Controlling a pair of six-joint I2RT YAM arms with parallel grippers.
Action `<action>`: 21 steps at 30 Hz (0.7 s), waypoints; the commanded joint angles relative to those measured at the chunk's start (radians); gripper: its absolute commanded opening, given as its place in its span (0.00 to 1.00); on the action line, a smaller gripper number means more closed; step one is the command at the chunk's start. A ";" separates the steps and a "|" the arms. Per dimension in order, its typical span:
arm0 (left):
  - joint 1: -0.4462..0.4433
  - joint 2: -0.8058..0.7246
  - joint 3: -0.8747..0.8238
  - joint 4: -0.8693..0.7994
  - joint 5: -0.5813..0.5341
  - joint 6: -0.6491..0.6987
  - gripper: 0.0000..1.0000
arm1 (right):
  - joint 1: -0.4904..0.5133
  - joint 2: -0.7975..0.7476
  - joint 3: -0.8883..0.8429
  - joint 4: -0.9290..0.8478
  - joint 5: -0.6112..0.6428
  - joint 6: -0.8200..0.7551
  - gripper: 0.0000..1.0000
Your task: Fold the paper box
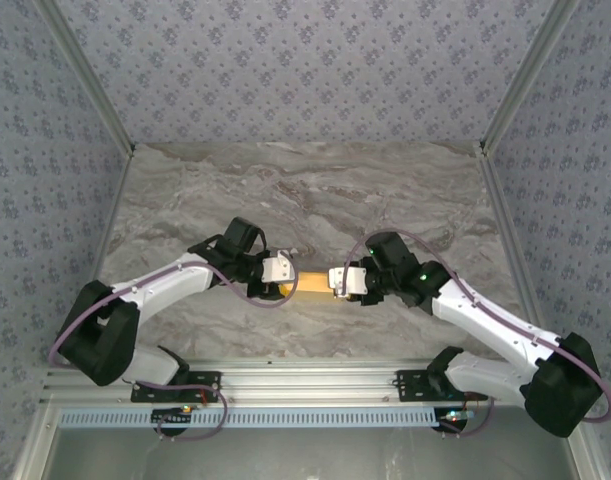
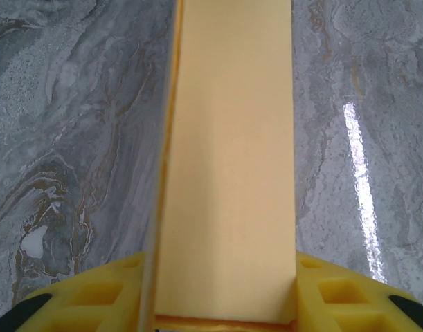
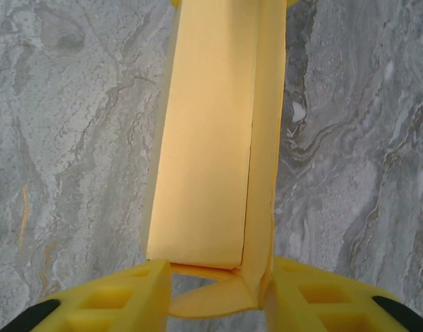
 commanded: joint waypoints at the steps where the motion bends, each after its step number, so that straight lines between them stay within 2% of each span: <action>1: -0.009 0.020 -0.006 -0.066 -0.014 0.030 0.42 | 0.010 0.013 0.043 -0.038 -0.034 -0.063 0.34; 3: -0.011 0.018 -0.012 -0.059 -0.020 0.033 0.42 | 0.009 0.027 0.061 -0.071 -0.025 -0.079 0.34; 5: -0.011 0.024 -0.011 -0.052 -0.031 0.040 0.42 | 0.008 0.030 0.092 -0.113 -0.026 -0.074 0.43; 6: -0.011 0.027 -0.008 -0.055 -0.037 0.039 0.42 | 0.003 0.026 0.106 -0.121 -0.034 -0.061 0.45; 9: -0.012 0.024 -0.005 -0.060 -0.034 0.041 0.42 | -0.066 -0.023 0.130 -0.100 -0.136 0.055 0.50; 13: -0.012 0.023 -0.005 -0.044 -0.052 0.020 0.42 | -0.243 -0.121 0.068 0.152 -0.260 0.624 0.55; 15: -0.013 0.027 -0.002 -0.031 -0.079 -0.023 0.42 | -0.285 -0.145 0.025 0.227 -0.245 0.972 0.55; 17: -0.011 0.032 0.006 -0.009 -0.100 -0.084 0.42 | -0.304 -0.139 0.032 0.160 -0.170 1.286 0.58; 21: -0.013 0.047 0.018 -0.025 -0.095 -0.115 0.42 | -0.313 -0.139 -0.006 0.090 -0.195 1.615 0.59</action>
